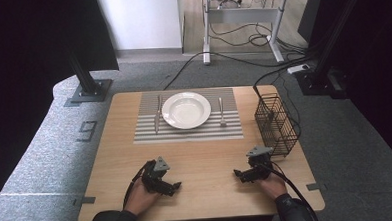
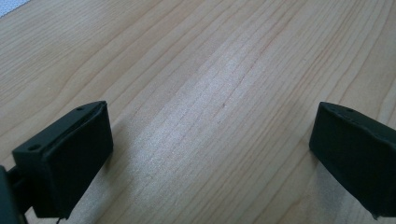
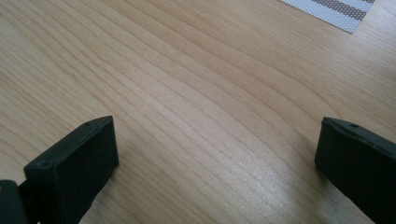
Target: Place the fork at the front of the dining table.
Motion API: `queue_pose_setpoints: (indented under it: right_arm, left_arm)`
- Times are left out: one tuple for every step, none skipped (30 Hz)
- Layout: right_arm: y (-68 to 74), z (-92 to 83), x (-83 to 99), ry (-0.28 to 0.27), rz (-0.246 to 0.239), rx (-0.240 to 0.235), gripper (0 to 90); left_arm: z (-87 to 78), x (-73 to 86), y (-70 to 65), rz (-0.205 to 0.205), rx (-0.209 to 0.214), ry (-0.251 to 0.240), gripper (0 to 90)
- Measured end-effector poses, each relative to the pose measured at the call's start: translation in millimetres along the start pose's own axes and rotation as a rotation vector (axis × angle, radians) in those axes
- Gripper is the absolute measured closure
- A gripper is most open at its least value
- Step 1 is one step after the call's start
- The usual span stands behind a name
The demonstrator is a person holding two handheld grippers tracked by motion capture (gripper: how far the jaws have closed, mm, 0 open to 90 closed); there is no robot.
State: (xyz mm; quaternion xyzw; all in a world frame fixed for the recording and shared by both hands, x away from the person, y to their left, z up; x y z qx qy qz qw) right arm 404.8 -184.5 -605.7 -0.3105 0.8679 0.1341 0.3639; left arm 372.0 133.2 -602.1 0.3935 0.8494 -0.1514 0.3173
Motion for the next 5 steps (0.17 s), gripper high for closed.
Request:
queue_pose_setpoints:
  right_arm:
    - [0.0, 0.1, 0.1, 0.001, 0.000, -0.001, 0.0]
    - [0.1, 0.1, 0.2, 0.001, 0.000, -0.003, 0.0]
    - [-0.1, 0.0, 0.2, 0.001, 0.001, -0.001, 0.0]
    - [-0.1, 0.1, 0.2, 0.001, 0.001, -0.001, 0.0]
    - [-0.2, 0.1, 0.2, 0.001, 0.001, -0.001, 0.0]
  left_arm:
    - [0.0, 0.0, 0.0, 0.000, 0.000, 0.000, 0.0]
    - [0.0, 0.0, 0.0, 0.000, 0.000, 0.000, 0.0]
    - [0.0, -0.1, 0.0, 0.000, 0.000, 0.000, 0.0]
    - [0.1, -0.1, 0.0, 0.000, 0.000, 0.000, 0.0]
    - [0.1, -0.1, 0.1, 0.000, 0.000, 0.000, 0.0]
Point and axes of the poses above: each handheld gripper's, and its own axes: z roughly forward along the jaws, x roughly out of its underside, y roughly to its left, the point moved 7 cm from there along z, roughly forward along the jaws
